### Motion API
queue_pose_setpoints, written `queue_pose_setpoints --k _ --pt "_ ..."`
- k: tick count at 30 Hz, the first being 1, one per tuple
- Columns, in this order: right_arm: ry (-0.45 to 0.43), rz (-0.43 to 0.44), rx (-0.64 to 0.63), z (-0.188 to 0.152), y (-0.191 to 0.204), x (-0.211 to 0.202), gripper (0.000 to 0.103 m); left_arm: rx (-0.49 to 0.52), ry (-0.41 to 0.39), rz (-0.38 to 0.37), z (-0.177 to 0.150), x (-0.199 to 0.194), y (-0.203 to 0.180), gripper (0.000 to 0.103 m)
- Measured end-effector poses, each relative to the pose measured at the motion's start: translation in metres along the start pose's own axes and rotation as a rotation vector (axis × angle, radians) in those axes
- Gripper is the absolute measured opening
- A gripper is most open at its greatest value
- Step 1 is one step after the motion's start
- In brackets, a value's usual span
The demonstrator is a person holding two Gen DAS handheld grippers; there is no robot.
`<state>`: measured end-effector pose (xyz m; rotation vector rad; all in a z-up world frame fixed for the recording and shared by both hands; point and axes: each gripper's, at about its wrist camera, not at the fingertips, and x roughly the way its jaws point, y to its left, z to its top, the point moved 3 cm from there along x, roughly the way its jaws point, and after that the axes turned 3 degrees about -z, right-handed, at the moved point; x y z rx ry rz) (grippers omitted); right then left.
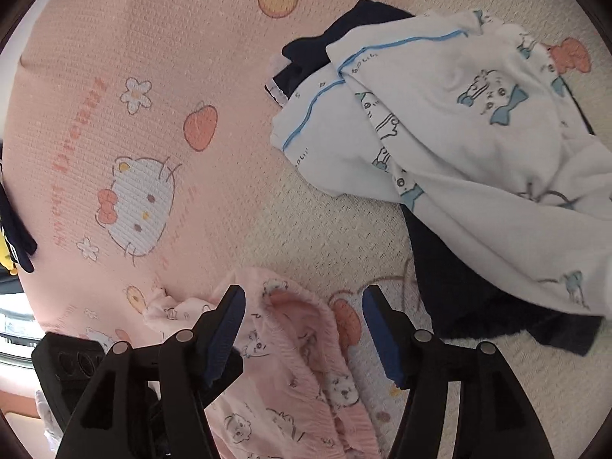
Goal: Fold clothes
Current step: 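Open both grippers and release the waistband onto the blanket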
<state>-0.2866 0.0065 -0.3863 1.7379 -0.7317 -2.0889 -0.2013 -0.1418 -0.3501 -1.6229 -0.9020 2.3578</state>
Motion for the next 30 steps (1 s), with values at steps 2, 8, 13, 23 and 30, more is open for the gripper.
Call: queue_pose_setpoints --k 2,8,13,23,30 --pt "0.003 0.029 0.031 -0.003 0.002 -0.002 0.064 0.005 -0.014 0.024 0.000 -0.008 0.008 0.064" --pt "0.076 0.060 0.003 -0.013 0.020 0.013 0.066 -0.100 -0.032 0.035 0.007 -0.022 0.038 0.064" --pt "0.093 0.005 0.000 -0.012 0.027 0.027 0.066 -0.053 -0.029 0.073 0.009 -0.027 0.037 0.064" --pt "0.124 0.059 0.114 -0.006 0.011 0.034 0.070 0.274 -0.013 0.331 -0.001 -0.009 0.008 0.064" --pt "0.144 0.117 0.173 -0.007 0.000 0.040 0.071 0.445 -0.064 0.466 -0.006 0.011 -0.012 0.064"
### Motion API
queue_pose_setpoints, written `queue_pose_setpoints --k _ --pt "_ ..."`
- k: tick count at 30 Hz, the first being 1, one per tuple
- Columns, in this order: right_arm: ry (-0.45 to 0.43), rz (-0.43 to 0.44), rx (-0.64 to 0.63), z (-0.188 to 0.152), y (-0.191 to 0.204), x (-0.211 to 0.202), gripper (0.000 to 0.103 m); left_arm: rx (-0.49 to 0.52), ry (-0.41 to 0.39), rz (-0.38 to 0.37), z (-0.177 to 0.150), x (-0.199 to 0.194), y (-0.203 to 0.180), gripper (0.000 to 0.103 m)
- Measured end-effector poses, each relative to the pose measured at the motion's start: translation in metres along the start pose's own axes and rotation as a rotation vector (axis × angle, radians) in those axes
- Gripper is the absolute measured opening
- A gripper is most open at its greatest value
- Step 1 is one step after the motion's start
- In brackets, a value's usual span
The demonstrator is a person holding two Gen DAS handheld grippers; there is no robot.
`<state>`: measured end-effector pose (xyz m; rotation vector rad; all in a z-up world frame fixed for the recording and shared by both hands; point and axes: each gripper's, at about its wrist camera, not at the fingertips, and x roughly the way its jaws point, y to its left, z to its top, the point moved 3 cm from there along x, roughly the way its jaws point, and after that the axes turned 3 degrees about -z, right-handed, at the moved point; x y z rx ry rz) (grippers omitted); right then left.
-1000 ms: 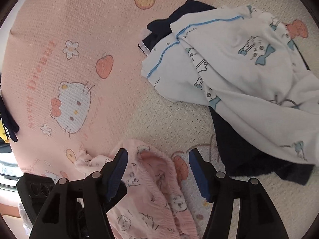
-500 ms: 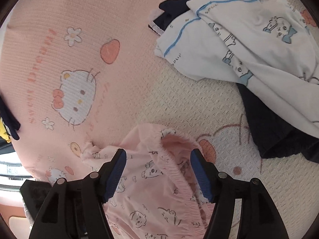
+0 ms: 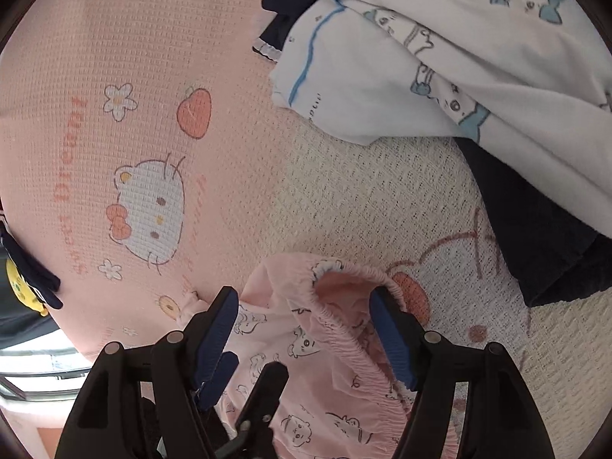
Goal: Fold clothes
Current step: 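Open both grippers and release the waistband onto the blanket, then grasp the pink waistband with the left gripper while the right gripper grasps beside it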
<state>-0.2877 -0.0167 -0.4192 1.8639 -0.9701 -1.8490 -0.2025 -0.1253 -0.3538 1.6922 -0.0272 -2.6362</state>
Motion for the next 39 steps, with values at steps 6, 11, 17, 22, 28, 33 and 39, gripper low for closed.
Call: queue_pose_setpoints --k 6,11,17,22,28,33,39 --pt "0.008 0.068 0.051 0.002 -0.008 0.001 0.071 0.122 -0.030 0.024 -0.002 0.006 -0.018 0.064" --pt "0.015 0.147 0.119 0.008 -0.016 0.000 0.071 -0.019 0.009 -0.171 -0.001 0.011 -0.007 0.064" --pt "0.038 0.194 0.152 0.014 -0.021 -0.001 0.071 -0.071 0.002 -0.243 0.009 0.011 -0.006 0.064" --pt "0.063 0.245 0.163 0.019 -0.028 -0.002 0.071 0.040 0.046 -0.218 0.013 0.023 -0.032 0.064" --pt "0.034 0.323 0.159 0.027 -0.034 -0.014 0.058 0.045 0.090 -0.229 0.013 0.039 -0.039 0.064" --pt "0.010 0.332 0.155 0.030 -0.035 -0.017 0.054 0.039 0.085 -0.206 0.016 0.047 -0.041 0.064" --pt "0.043 0.385 0.184 0.029 -0.034 -0.010 0.054 -0.024 0.063 -0.172 0.023 0.049 -0.031 0.062"
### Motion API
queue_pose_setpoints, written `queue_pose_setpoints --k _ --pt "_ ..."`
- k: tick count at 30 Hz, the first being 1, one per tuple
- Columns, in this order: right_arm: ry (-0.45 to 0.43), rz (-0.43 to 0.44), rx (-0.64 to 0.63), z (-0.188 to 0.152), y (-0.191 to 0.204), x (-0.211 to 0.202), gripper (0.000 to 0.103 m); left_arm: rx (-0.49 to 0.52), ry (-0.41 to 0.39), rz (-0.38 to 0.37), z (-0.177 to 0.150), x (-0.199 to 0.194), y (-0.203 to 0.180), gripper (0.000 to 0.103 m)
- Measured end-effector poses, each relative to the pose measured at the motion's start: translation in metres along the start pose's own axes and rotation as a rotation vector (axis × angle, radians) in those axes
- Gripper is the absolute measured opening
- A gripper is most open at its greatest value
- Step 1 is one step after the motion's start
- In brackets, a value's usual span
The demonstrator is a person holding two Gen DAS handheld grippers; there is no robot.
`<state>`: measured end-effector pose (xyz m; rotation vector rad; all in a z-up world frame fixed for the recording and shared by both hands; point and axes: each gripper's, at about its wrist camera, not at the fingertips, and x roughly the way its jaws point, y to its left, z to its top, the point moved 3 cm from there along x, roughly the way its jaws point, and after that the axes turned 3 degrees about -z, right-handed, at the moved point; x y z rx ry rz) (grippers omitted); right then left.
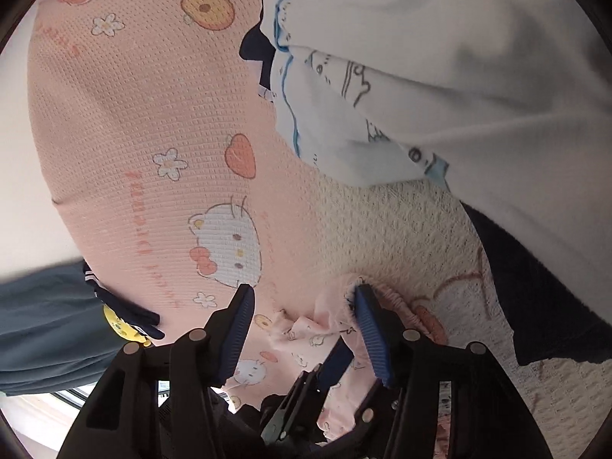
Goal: Fold clothes
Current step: 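Grasp the pink waistband with the left gripper while the right gripper grasps beside it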
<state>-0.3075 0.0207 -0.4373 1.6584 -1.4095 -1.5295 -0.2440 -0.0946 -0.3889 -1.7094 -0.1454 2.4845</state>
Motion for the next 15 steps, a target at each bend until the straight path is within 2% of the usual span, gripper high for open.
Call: queue_pose_setpoints --k 4,6,11,12,13,14,15 --pt "0.015 -0.008 0.012 -0.002 -0.002 0.001 0.054 -0.021 -0.014 0.008 -0.002 -0.003 0.011 0.046" --pt "0.034 -0.030 0.010 -0.004 -0.002 0.005 0.054 -0.015 -0.022 0.014 -0.004 -0.004 0.015 0.028" --pt "0.024 -0.093 -0.008 -0.007 -0.005 0.018 0.054 -0.048 -0.052 -0.024 -0.007 -0.009 0.025 0.027" --pt "0.020 -0.097 -0.014 -0.007 -0.005 0.021 0.050 -0.059 -0.059 -0.037 -0.008 -0.009 0.028 0.027" --pt "0.015 -0.098 -0.018 -0.006 -0.006 0.022 0.038 -0.071 -0.065 -0.049 -0.009 -0.009 0.031 0.027" --pt "0.010 -0.100 -0.023 -0.005 -0.007 0.024 0.033 -0.085 -0.071 -0.065 -0.010 -0.009 0.035 0.027" --pt "0.004 -0.116 -0.035 -0.005 -0.007 0.025 0.023 -0.099 -0.076 -0.082 -0.011 -0.009 0.038 0.027"
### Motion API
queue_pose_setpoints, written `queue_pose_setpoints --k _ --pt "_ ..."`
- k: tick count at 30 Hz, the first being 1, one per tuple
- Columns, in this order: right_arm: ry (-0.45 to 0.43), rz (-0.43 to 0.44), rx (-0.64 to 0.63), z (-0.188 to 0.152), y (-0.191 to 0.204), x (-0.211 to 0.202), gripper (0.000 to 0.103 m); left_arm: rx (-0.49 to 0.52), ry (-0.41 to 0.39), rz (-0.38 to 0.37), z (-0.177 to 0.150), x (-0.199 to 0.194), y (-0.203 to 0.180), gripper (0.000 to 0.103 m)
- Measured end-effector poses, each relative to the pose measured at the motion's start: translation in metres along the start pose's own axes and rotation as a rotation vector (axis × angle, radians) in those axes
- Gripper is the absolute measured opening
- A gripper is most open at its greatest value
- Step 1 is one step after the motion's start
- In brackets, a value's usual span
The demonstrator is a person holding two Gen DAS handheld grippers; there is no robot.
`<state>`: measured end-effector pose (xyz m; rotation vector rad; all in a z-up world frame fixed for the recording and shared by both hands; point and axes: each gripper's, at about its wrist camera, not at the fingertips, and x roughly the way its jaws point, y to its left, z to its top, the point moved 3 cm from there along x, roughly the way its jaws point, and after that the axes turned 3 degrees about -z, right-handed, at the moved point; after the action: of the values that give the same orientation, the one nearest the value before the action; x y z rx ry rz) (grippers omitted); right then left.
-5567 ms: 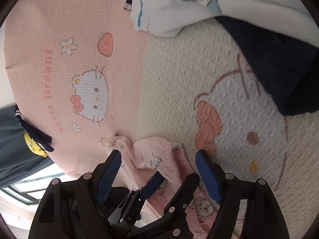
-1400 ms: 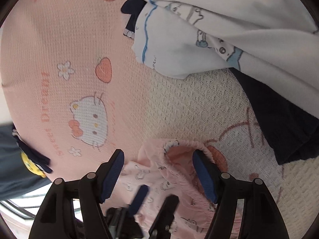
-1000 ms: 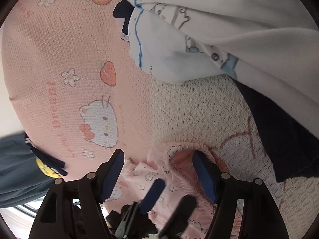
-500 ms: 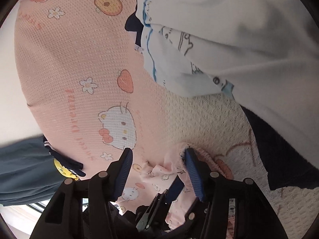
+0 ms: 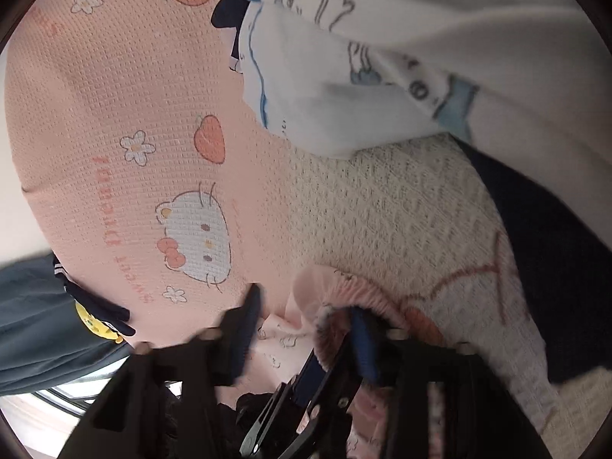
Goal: Fold clothes
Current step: 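Grasp the pink waistband with the left gripper while the right gripper grasps beside it, then open both grippers and release the waistband onto the blanket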
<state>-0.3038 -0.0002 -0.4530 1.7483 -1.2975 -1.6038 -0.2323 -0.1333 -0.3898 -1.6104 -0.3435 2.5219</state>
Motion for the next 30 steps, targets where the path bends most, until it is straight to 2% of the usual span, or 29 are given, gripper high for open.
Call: queue_pose_setpoints --k 1,2,5,9,12,15,21,23,24,25,27,29,30 --pt "-0.007 -0.021 -0.014 0.000 0.000 0.001 0.017 -0.011 -0.006 -0.016 0.000 -0.001 0.003 0.027" --pt "-0.008 -0.023 -0.026 0.000 0.000 0.002 0.016 -0.018 -0.010 -0.029 0.000 -0.002 0.005 0.027" --pt "-0.052 0.000 -0.026 0.004 0.003 -0.005 0.015 -0.019 -0.014 -0.053 0.002 -0.004 0.013 0.026" --pt "-0.139 0.026 -0.072 0.010 0.016 -0.021 0.015 -0.054 -0.025 -0.139 0.000 -0.006 -0.006 0.025" --pt "-0.200 0.031 -0.112 0.014 0.028 -0.034 0.015 -0.042 -0.047 -0.145 -0.008 -0.004 -0.032 0.025" --pt "-0.234 0.056 -0.113 0.018 0.031 -0.043 0.015 -0.040 -0.051 -0.169 0.000 -0.004 -0.039 0.025" --pt "-0.220 0.020 -0.101 0.025 0.023 -0.045 0.015 -0.027 -0.021 -0.154 0.005 0.014 -0.046 0.026" --pt "-0.212 -0.057 -0.126 0.024 0.026 -0.043 0.018 -0.022 0.017 -0.136 0.002 0.016 -0.047 0.027" --pt "-0.201 -0.111 -0.140 0.024 0.027 -0.043 0.021 -0.020 0.038 -0.120 0.000 0.017 -0.047 0.034" --pt "-0.189 -0.148 -0.151 0.023 0.029 -0.042 0.037 -0.019 0.053 -0.088 -0.002 0.016 -0.046 0.038" --pt "-0.175 -0.146 -0.157 0.021 0.033 -0.038 0.051 -0.012 0.077 -0.021 -0.004 0.014 -0.045 0.048" --pt "-0.170 -0.140 -0.149 0.017 0.032 -0.041 0.054 0.016 0.068 0.067 -0.007 0.003 -0.043 0.057" --pt "-0.168 -0.138 -0.144 0.014 0.031 -0.043 0.056 0.044 0.053 0.106 -0.009 -0.003 -0.044 0.058"
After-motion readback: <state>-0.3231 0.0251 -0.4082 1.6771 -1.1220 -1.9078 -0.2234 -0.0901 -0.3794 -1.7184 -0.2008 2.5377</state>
